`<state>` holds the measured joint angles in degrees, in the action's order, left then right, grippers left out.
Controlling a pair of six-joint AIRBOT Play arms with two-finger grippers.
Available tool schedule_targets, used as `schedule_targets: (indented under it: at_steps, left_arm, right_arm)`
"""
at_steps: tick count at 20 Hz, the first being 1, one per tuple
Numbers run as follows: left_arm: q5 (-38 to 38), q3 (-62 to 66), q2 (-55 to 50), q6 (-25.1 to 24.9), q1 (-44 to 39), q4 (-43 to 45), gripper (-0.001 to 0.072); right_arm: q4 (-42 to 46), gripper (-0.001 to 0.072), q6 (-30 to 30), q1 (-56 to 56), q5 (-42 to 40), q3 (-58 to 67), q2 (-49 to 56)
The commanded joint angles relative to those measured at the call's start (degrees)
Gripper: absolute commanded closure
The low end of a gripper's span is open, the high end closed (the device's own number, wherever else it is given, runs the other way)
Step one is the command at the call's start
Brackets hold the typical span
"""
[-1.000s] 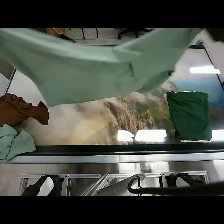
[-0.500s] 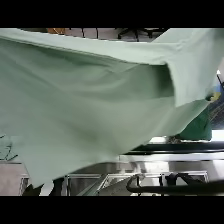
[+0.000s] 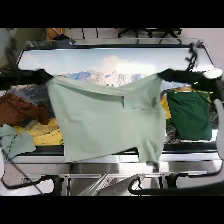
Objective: Fold the shirts.
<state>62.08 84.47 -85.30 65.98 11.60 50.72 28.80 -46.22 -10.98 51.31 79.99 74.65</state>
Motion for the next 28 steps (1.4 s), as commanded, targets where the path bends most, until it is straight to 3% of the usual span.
schedule_targets:
  at_steps: [1, 6, 14, 21, 22, 23, 24, 26, 28]
  left_arm:
    - [-7.4, 1.3, -12.7, 0.5, -0.2, 1.9, 0.0691]
    - [-2.3, 12.5, -23.3, 0.8, -0.8, 2.3, 0.0691]
    - [0.0, 16.7, -30.4, 2.1, -1.1, 2.6, 0.0691]
    - [-1.4, 16.7, -30.6, 2.0, -4.3, 4.8, 0.0686]
    - [0.0, 16.8, -30.4, 2.0, -4.3, 4.8, 0.0608]
    - [2.0, 16.8, -30.1, 2.1, -4.1, 4.8, 0.0189]
    - [3.7, 16.8, -29.4, 2.7, -3.7, 4.8, 0.0040]
    - [8.8, 18.7, -27.4, 4.7, -1.8, 5.4, 0.0043]
    - [15.8, 21.4, -24.7, 8.7, 1.0, 9.1, 0.0043]
  right_arm:
    - [-3.6, 0.0701, 3.2, 0.0, -6.3, 2.4, 12.7]
    - [-0.5, 0.0701, 3.1, -0.3, -4.9, 11.1, 18.5]
    - [17.9, 0.0700, -5.1, -1.3, -0.8, 12.0, 18.6]
    - [17.9, 0.0698, -5.0, -0.3, -0.6, 12.0, 19.3]
    - [17.9, 0.0655, -5.0, -0.2, -0.4, 12.0, 19.3]
    - [18.0, 0.0469, -5.0, -0.2, 0.1, 12.0, 18.8]
    - [18.2, 0.0392, -5.0, -0.5, 1.2, 12.1, 17.7]
    - [21.2, 0.0392, -6.2, -1.1, 3.9, 12.1, 13.7]
    - [27.7, 0.0390, -13.6, -2.7, 8.7, 12.1, 7.4]
